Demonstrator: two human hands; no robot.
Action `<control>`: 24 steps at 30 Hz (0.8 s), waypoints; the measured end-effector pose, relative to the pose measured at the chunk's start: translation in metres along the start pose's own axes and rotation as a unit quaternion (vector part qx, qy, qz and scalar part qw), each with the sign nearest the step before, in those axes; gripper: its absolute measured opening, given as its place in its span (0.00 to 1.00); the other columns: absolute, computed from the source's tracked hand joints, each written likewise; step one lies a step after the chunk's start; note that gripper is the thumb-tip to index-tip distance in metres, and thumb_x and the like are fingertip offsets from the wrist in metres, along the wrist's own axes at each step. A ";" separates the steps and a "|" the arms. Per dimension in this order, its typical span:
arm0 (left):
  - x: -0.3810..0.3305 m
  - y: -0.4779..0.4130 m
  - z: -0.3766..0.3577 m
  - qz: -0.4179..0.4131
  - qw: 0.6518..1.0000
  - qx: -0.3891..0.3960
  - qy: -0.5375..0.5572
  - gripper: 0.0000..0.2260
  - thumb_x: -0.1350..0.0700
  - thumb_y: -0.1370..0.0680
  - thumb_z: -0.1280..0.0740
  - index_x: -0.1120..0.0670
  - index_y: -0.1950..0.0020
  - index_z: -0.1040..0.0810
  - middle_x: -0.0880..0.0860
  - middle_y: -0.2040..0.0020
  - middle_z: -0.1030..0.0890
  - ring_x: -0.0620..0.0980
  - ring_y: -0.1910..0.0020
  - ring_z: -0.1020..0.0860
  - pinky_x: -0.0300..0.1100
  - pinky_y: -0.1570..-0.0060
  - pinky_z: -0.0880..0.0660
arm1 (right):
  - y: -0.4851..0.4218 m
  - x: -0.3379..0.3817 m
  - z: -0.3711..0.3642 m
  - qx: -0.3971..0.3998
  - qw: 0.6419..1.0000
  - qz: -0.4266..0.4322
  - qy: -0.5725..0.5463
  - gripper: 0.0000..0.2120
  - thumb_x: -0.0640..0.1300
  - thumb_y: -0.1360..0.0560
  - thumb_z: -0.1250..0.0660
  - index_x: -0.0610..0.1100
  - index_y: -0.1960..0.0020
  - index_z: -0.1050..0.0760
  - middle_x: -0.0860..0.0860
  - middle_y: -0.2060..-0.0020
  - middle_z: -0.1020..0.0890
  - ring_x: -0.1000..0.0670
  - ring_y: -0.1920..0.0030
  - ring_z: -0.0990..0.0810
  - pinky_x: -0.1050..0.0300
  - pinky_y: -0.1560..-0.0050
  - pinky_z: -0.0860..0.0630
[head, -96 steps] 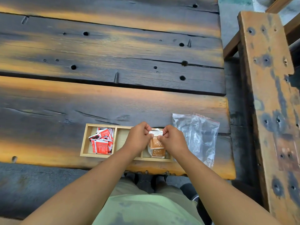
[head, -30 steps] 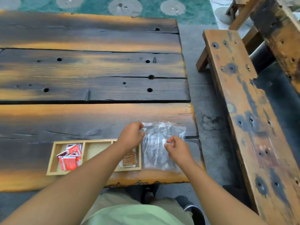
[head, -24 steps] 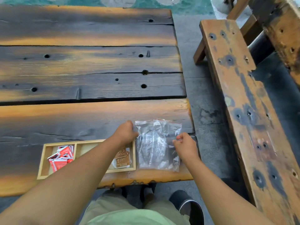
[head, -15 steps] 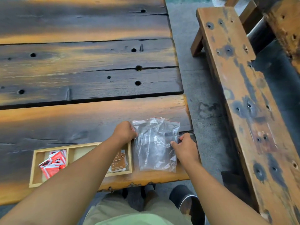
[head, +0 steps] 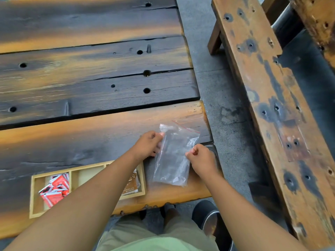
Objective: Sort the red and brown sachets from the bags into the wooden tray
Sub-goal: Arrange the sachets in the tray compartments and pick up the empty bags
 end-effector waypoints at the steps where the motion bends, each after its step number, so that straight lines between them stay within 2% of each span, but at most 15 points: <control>1: -0.001 0.000 -0.002 -0.003 1.000 0.010 0.002 0.22 0.42 0.18 0.42 0.61 0.42 0.24 0.60 0.54 0.19 0.58 0.57 0.18 0.50 0.53 0.20 | -0.001 0.000 -0.002 -0.001 1.000 -0.002 -0.004 0.12 0.43 0.26 0.30 0.45 0.64 0.31 0.52 0.68 0.26 0.50 0.66 0.28 0.55 0.65 0.33; 2: -0.001 0.002 -0.003 -0.004 1.000 0.014 0.007 0.25 0.38 0.18 0.45 0.58 0.42 0.23 0.62 0.51 0.18 0.60 0.53 0.17 0.51 0.51 0.20 | -0.001 -0.001 -0.003 -0.003 1.000 -0.005 -0.009 0.12 0.43 0.26 0.30 0.46 0.64 0.32 0.52 0.68 0.26 0.50 0.66 0.28 0.54 0.64 0.32; 4: -0.001 0.009 -0.007 0.005 0.999 0.019 0.042 0.26 0.33 0.20 0.47 0.52 0.45 0.21 0.59 0.49 0.16 0.58 0.50 0.17 0.49 0.51 0.19 | -0.003 -0.002 -0.004 -0.008 0.999 -0.020 -0.024 0.12 0.42 0.26 0.29 0.46 0.63 0.31 0.52 0.67 0.24 0.50 0.65 0.27 0.53 0.63 0.30; 6: 0.001 0.011 -0.010 0.002 0.999 0.022 0.042 0.25 0.31 0.24 0.41 0.50 0.45 0.20 0.57 0.48 0.15 0.56 0.48 0.16 0.49 0.48 0.19 | -0.003 -0.004 -0.005 -0.009 0.998 -0.030 -0.048 0.12 0.41 0.27 0.29 0.46 0.63 0.31 0.51 0.67 0.24 0.51 0.66 0.27 0.54 0.63 0.30; 8: 0.006 0.011 -0.010 -0.011 1.000 0.017 0.002 0.20 0.40 0.24 0.31 0.55 0.45 0.20 0.60 0.49 0.16 0.57 0.50 0.17 0.52 0.48 0.20 | -0.002 -0.006 -0.005 -0.007 0.995 -0.037 -0.090 0.13 0.39 0.27 0.29 0.46 0.64 0.32 0.52 0.67 0.25 0.51 0.66 0.28 0.55 0.63 0.31; 10: 0.010 0.008 -0.009 -0.009 1.000 -0.005 -0.001 0.13 0.54 0.23 0.28 0.63 0.46 0.21 0.61 0.54 0.19 0.57 0.57 0.18 0.56 0.52 0.19 | 0.001 -0.008 -0.003 -0.008 0.990 -0.052 -0.134 0.13 0.36 0.27 0.29 0.46 0.62 0.33 0.52 0.67 0.28 0.50 0.65 0.29 0.56 0.62 0.31; 11: 0.010 0.009 -0.010 -0.007 1.000 -0.013 0.009 0.11 0.59 0.23 0.29 0.65 0.46 0.23 0.61 0.56 0.21 0.55 0.61 0.19 0.53 0.58 0.17 | 0.003 -0.010 -0.001 -0.008 0.986 -0.058 -0.154 0.12 0.36 0.27 0.29 0.45 0.61 0.33 0.51 0.66 0.28 0.50 0.64 0.29 0.57 0.62 0.31; 13: 0.007 0.016 -0.012 -0.008 0.999 -0.015 0.029 0.08 0.64 0.22 0.31 0.66 0.45 0.23 0.59 0.56 0.20 0.49 0.64 0.20 0.38 0.69 0.22 | 0.011 -0.011 0.003 -0.011 0.978 -0.072 -0.195 0.10 0.37 0.26 0.29 0.43 0.54 0.31 0.50 0.62 0.28 0.51 0.62 0.29 0.59 0.61 0.30; 14: 0.006 0.018 -0.013 -0.011 0.999 -0.011 0.041 0.07 0.65 0.22 0.32 0.64 0.45 0.22 0.58 0.56 0.20 0.49 0.64 0.20 0.36 0.70 0.24 | 0.016 -0.012 0.004 -0.010 0.971 -0.083 -0.223 0.10 0.37 0.26 0.29 0.42 0.50 0.30 0.49 0.60 0.27 0.51 0.61 0.28 0.60 0.60 0.29; 16: 0.005 0.021 -0.014 -0.018 0.998 0.006 0.063 0.06 0.66 0.22 0.32 0.62 0.46 0.22 0.56 0.57 0.19 0.51 0.61 0.21 0.38 0.66 0.24 | 0.026 -0.016 0.006 0.001 0.950 -0.109 -0.294 0.14 0.38 0.25 0.29 0.41 0.43 0.28 0.47 0.55 0.22 0.51 0.57 0.23 0.59 0.57 0.26; 18: 0.003 0.026 -0.016 -0.027 0.996 0.031 0.077 0.07 0.67 0.22 0.33 0.61 0.45 0.23 0.56 0.57 0.19 0.50 0.63 0.20 0.38 0.65 0.24 | 0.040 -0.021 0.006 0.016 0.936 -0.130 -0.327 0.15 0.39 0.25 0.28 0.42 0.40 0.26 0.46 0.51 0.19 0.48 0.52 0.19 0.53 0.49 0.22; 21: 0.001 0.034 -0.023 -0.040 0.992 0.082 0.092 0.09 0.68 0.22 0.34 0.60 0.44 0.23 0.55 0.55 0.17 0.46 0.66 0.17 0.38 0.67 0.22 | 0.070 -0.035 0.005 0.023 0.920 -0.159 -0.358 0.15 0.40 0.25 0.28 0.38 0.39 0.23 0.43 0.47 0.16 0.43 0.47 0.16 0.42 0.41 0.20; 24: 0.003 0.042 -0.038 -0.036 0.984 0.139 0.110 0.09 0.67 0.22 0.34 0.58 0.45 0.21 0.59 0.52 0.15 0.55 0.59 0.15 0.48 0.59 0.18 | 0.103 -0.048 0.000 -0.010 0.902 -0.174 -0.396 0.08 0.37 0.23 0.31 0.36 0.45 0.22 0.39 0.50 0.16 0.41 0.52 0.17 0.39 0.46 0.20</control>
Point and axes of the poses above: each hand's wrist, its own y-axis away from the middle knuckle, its own z-axis out of the back of the hand, x = y × z, the point moved 4 cm from there along -y, towards the middle knuckle
